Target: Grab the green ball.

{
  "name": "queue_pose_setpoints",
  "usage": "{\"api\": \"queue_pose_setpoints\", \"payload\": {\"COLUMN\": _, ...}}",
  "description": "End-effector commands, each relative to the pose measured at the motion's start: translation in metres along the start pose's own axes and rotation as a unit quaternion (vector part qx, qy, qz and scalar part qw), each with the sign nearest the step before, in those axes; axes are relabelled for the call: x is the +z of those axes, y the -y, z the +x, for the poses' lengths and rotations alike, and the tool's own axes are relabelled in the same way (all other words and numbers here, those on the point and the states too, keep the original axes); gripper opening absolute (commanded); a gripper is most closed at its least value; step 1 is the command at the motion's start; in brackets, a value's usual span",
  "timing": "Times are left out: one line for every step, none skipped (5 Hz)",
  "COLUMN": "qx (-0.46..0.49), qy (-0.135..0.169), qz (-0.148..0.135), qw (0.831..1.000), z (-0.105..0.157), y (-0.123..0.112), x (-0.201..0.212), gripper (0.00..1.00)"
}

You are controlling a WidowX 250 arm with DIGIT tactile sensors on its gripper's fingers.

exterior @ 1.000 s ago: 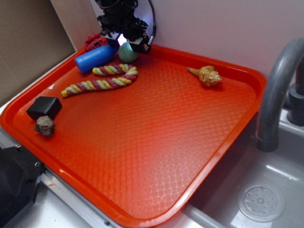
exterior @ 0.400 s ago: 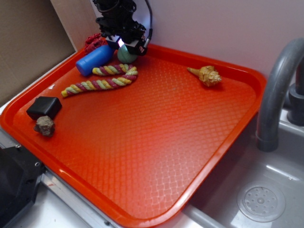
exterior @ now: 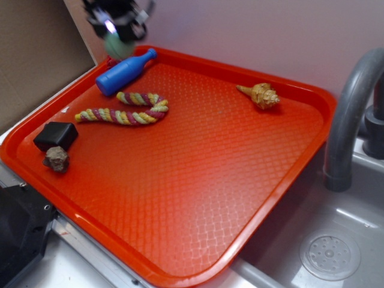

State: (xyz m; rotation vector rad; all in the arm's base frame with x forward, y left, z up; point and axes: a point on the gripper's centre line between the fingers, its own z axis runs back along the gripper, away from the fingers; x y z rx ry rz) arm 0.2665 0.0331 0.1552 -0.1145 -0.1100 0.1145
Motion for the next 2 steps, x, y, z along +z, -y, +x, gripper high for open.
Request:
{"api": "queue_pose_setpoints", "payload": {"qx": -0.040, "qy": 0.044, "qz": -0.062, "qw": 0.996, "z": -0.0228, "y": 0.0106, "x": 0.1099, "gripper": 0.00}}
{"api": "queue_pose_setpoints", "payload": {"qx": -0.046, "qy": 0.050, "qz": -0.013, "qw": 0.998, "z": -0.0230, "y": 0.0203, "x": 0.1133, "gripper": 0.00}}
